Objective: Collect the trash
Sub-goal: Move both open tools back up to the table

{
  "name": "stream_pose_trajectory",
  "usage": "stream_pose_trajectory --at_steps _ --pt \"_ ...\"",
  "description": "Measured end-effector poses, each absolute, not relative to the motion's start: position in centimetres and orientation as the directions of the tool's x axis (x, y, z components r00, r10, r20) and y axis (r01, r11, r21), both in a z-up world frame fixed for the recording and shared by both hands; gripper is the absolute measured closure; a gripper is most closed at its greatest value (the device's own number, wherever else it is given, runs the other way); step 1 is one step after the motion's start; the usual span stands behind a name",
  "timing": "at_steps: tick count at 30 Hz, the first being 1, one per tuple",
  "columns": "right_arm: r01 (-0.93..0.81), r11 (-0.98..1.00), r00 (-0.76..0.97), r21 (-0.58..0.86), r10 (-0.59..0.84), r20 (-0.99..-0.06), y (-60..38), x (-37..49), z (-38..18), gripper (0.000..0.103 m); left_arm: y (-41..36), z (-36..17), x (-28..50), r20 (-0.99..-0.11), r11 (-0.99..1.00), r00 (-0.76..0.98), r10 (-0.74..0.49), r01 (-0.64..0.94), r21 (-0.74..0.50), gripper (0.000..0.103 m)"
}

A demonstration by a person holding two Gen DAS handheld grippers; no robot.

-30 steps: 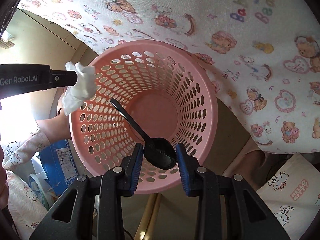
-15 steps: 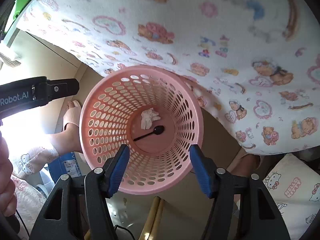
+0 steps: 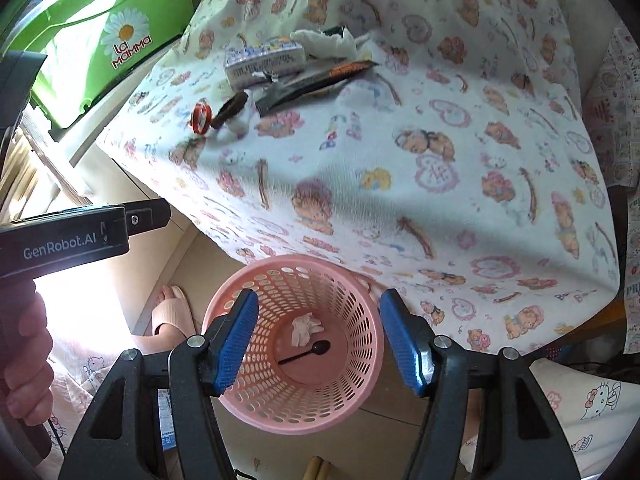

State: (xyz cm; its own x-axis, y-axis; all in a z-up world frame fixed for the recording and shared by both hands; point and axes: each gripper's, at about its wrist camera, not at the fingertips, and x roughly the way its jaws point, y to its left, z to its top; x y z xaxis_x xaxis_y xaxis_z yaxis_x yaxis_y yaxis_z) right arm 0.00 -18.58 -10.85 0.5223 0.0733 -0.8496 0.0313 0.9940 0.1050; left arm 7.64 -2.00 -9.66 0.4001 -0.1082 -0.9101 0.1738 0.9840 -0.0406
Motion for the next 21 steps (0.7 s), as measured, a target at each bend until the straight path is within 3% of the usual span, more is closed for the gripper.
stream_pose_trajectory --at_steps 13,16,21 --pt "0.032 0.993 0.612 0.110 0.067 -0.788 -18.9 0.2 -8.2 0.033 -1.7 -7.7 7.9 -0.892 0.981 0.424 -0.157 0.172 -0.091 0.022" --pt "0.058 0.990 0.630 0.129 0.064 -0.774 -19.6 0.3 -7.6 0.033 -2.3 -6.9 7.5 -0.859 0.985 0.499 -0.115 0.167 -0.035 0.017" --pt "0.097 0.984 0.689 0.148 0.041 -0.723 -21.1 0.4 -6.6 0.033 -3.0 -4.8 6.3 -0.729 0.986 0.682 -0.057 0.152 0.066 0.018"
